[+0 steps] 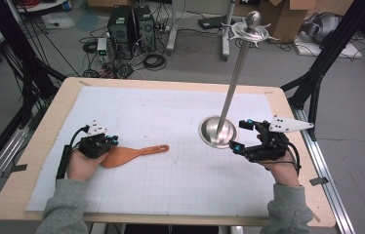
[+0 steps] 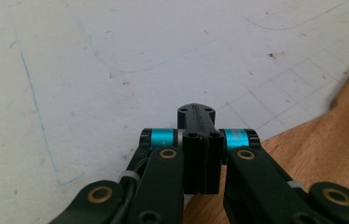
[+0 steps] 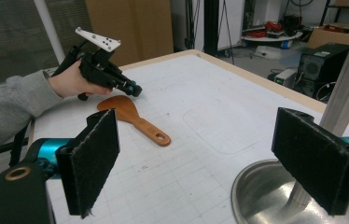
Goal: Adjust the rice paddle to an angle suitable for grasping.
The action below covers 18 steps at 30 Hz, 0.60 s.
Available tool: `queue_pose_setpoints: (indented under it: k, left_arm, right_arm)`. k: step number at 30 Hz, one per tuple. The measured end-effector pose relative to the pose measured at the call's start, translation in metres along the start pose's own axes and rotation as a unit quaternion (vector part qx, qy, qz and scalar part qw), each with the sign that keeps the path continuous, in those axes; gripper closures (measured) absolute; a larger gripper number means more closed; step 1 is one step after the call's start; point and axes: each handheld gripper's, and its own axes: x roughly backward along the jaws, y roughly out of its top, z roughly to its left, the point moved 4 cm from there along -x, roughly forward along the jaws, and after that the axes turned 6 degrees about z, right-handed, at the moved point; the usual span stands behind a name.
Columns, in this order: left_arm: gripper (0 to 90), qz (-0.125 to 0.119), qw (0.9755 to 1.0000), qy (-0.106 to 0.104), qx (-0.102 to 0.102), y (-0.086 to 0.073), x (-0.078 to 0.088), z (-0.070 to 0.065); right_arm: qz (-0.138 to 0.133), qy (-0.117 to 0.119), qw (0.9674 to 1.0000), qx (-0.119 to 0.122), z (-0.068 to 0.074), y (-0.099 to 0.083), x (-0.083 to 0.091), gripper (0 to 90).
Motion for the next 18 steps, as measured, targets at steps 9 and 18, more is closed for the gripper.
queue_pose_setpoints:
  k: [9,18]
  left_arm:
    - [89.2,0.02,0.9998,0.003,-0.001,-0.003,-0.004,-0.001]
    - [89.3,0.034,0.9992,-0.001,-0.022,-0.008,0.006,-0.011]
  right_arm:
    - [0.0,-0.009,1.0,0.001,-0.002,0.0,0.002,13.9]
    - [-0.009,-0.005,0.9999,-0.002,-0.003,0.0,0.004,13.9]
